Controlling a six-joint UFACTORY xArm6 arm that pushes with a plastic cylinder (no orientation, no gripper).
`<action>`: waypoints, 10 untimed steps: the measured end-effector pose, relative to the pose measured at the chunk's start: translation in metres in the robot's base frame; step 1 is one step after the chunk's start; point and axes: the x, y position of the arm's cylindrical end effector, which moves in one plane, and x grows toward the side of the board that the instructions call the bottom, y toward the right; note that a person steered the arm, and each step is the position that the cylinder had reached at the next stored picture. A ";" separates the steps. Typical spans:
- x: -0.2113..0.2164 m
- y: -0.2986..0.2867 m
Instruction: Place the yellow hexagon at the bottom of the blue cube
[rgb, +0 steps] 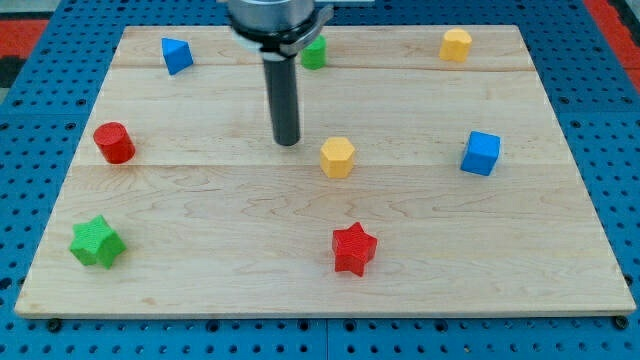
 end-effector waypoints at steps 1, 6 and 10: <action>0.039 0.058; 0.127 0.085; 0.150 0.190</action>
